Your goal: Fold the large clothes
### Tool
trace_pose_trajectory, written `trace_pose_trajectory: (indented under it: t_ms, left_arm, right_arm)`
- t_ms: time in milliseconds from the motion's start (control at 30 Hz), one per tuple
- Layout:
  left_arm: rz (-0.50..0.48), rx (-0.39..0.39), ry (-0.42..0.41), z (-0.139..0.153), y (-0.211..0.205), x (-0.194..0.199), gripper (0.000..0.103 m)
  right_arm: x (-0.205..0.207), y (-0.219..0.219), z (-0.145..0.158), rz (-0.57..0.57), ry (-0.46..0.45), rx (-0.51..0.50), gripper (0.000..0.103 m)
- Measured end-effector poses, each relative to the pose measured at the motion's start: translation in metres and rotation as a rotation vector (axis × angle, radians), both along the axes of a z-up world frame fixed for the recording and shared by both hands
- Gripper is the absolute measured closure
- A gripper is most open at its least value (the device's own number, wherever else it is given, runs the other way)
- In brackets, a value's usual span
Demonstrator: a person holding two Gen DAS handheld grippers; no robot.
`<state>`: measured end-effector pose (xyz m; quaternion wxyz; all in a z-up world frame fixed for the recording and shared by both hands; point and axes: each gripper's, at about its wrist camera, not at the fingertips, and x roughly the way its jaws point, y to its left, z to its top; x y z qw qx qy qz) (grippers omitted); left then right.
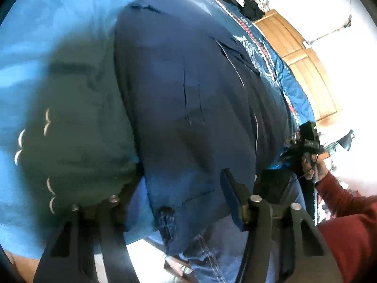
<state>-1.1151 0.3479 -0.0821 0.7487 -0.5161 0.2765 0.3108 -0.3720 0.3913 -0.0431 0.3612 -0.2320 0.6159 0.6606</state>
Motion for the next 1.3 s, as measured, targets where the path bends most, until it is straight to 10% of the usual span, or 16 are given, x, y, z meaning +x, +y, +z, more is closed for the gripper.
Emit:
trace_pose_trajectory:
  t_ms: [33,67,267,433,567,633,767,833,1100,1200,1300]
  left_arm:
    - [0.016,0.001,-0.009,0.001,0.000,-0.001,0.091]
    - [0.040,-0.001,-0.057,0.004,-0.001,-0.004,0.095]
    - [0.146,0.113,-0.375,0.080,0.012,-0.012,0.096]
    - [0.220,0.230,-0.488,0.139,0.105,-0.012,0.096]
    - [0.292,0.252,-0.423,0.143,0.209,-0.016,0.094]
    - [0.321,0.216,-0.389,0.124,0.257,-0.015,0.088]
    - [0.392,0.035,-0.203,0.039,0.353,-0.009,0.073]
    - [0.425,-0.055,-0.070,-0.002,0.381,-0.009,0.067]
    - [0.529,0.161,-0.025,0.043,0.366,-0.042,0.041]
    - [0.401,0.163,-0.011,0.045,0.341,-0.014,0.041]
    - [0.302,0.230,0.187,0.041,0.300,0.042,0.041]
  right_arm:
    - [-0.001,-0.004,0.011,-0.013,-0.007,0.029,0.100]
    - [-0.001,-0.010,0.026,-0.028,0.026,0.066,0.100]
    - [0.005,-0.005,0.126,-0.100,0.269,0.259,0.102]
    - [-0.047,0.120,0.103,-0.116,0.277,0.345,0.102]
    - [-0.089,0.194,0.039,-0.148,0.226,0.359,0.102]
    - [-0.069,0.229,0.058,-0.149,0.194,0.342,0.100]
    - [-0.063,0.277,0.033,-0.145,0.029,0.246,0.092]
    - [-0.073,0.287,0.013,-0.141,-0.084,0.240,0.071]
    - [-0.111,0.305,-0.007,-0.064,-0.232,0.335,0.049]
    - [-0.123,0.304,-0.012,-0.074,-0.262,0.308,0.052]
    - [-0.166,0.257,0.022,-0.079,-0.275,0.433,0.051]
